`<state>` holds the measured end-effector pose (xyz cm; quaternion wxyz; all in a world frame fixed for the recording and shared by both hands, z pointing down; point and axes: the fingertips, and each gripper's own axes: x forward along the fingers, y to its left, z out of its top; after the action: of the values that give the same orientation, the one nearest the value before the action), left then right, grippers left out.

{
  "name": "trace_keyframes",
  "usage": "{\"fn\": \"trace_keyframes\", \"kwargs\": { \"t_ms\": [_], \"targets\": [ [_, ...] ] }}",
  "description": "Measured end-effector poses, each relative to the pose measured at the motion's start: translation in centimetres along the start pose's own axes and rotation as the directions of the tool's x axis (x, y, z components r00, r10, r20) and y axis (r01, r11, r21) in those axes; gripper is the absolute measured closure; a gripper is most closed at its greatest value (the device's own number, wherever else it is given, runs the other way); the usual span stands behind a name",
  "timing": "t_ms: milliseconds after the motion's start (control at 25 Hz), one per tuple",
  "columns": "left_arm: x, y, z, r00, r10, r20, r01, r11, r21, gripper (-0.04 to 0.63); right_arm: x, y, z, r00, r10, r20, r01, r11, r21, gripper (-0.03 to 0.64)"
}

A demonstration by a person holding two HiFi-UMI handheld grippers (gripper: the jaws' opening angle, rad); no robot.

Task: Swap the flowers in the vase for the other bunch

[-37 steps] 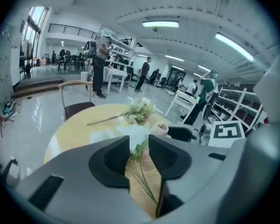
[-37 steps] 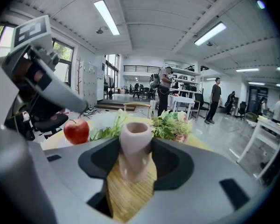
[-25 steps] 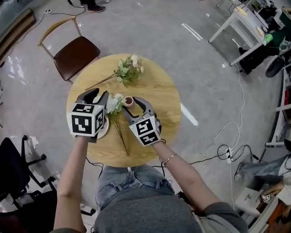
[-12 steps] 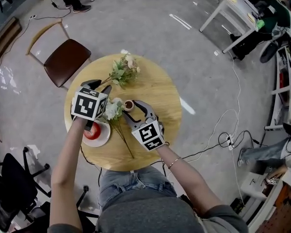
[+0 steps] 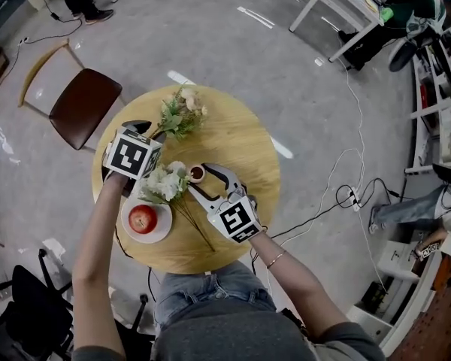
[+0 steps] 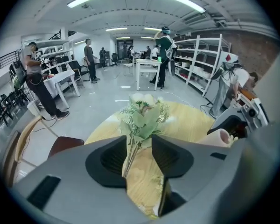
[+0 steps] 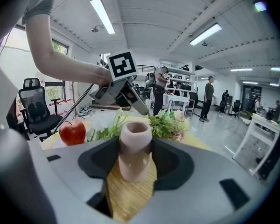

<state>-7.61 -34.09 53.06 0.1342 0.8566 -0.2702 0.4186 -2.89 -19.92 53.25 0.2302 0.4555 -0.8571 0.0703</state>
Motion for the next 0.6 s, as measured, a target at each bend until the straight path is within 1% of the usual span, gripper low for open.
{"fn": "trace_keyframes", "kwargs": {
  "t_ms": [160, 320, 480, 600],
  "targets": [
    [1.7, 0.1, 0.0, 0.999, -0.027, -0.036, 0.029, 0.998, 0.048, 0.417, -0.2, 0.3, 0.3, 1.0, 0.01, 0.019, -0.01, 1.0, 0.015, 0.39],
    [3.7, -0.1, -0.5, 0.994, -0.078, -0.077, 0.085, 0.992, 0.091, 0.417, -0.1, 0.4, 0.0, 1.0, 0.001, 0.019, -0.001, 1.0, 0.022, 0.39],
    [5.6, 0.3, -1.1, 0.985, -0.121, -0.126, 0.136, 0.984, 0.112, 0.417, 0.3, 0.2, 0.0, 1.0, -0.007, 0.016, 0.007, 1.0, 0.018, 0.39],
    [6.7, 0.5, -1.2, 0.976, -0.135, -0.168, 0.157, 0.979, 0.127, 0.425, 0.4, 0.1, 0.1, 1.0, -0.01, 0.022, 0.01, 1.0, 0.029, 0.39]
  ]
}}
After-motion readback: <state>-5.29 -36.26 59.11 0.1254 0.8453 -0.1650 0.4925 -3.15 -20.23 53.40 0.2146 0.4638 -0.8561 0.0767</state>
